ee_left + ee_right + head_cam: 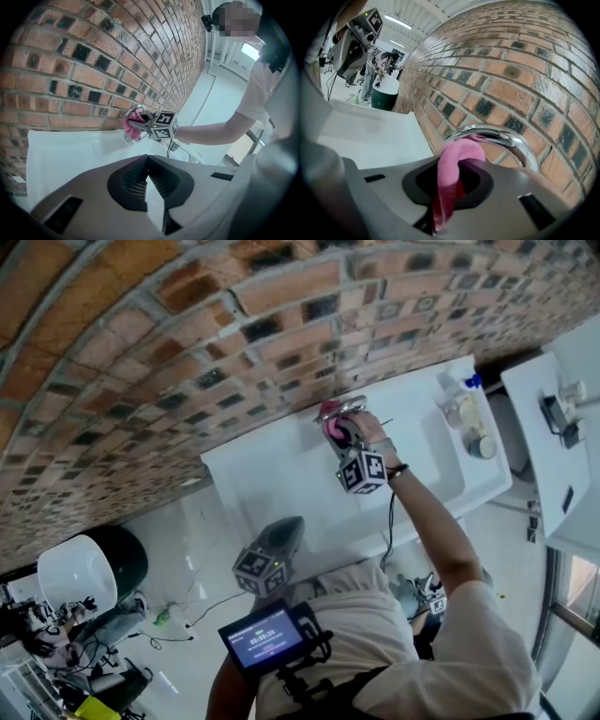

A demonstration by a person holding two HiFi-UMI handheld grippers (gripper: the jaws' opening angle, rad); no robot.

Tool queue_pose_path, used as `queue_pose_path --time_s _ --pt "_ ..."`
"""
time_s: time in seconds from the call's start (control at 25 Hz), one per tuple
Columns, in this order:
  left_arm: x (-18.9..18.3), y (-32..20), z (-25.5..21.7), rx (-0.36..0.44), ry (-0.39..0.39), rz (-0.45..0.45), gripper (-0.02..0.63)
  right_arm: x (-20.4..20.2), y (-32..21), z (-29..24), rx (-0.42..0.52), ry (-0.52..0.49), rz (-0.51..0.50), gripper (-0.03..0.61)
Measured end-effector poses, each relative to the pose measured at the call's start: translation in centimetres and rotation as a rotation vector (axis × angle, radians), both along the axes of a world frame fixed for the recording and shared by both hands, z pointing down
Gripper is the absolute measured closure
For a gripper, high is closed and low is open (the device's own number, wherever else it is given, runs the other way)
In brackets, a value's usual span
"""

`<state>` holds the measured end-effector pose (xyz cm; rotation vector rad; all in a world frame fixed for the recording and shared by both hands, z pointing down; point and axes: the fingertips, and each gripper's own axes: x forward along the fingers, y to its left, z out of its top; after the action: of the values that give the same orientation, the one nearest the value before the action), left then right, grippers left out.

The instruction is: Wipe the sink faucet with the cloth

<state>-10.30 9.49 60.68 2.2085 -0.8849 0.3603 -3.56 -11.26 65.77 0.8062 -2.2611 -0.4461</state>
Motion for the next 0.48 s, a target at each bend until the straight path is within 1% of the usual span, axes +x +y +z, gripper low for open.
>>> queue_pose_path --time_s 0.16,0.24,0.28,0.32,0.4,0.48 --pt "-0.4 0.0 -0.1 -0.007 -0.004 -0.009 0.620 -1.8 1.4 2.2 -0.067 0.010 -0.046 0.522" --pt "-0.7 0.0 0.1 -0.006 -0.004 -0.015 0.620 -3.6 2.1 2.5 -0.096 -0.020 -0.061 0.522" --pt "-0.9 0.0 0.1 -0.004 -0.007 -0.016 0.620 -4.5 2.2 2.4 -0.115 -0.060 -0.044 0.520" --pt "-1.0 0.1 0.1 -0.006 -0.008 -0.020 0.620 -5.3 2.1 2.1 -0.143 -0.119 -0.006 0.520" --pt "-1.2 0.2 0.0 -0.011 -0.009 -0.029 0.620 -6.2 1.7 0.9 -0.223 -0.282 0.117 0.522" --pt "-1.2 0.2 -0.1 -0.006 -0.011 -0.027 0.620 -6.1 0.9 -0.7 -0.285 -0.442 0.252 0.522"
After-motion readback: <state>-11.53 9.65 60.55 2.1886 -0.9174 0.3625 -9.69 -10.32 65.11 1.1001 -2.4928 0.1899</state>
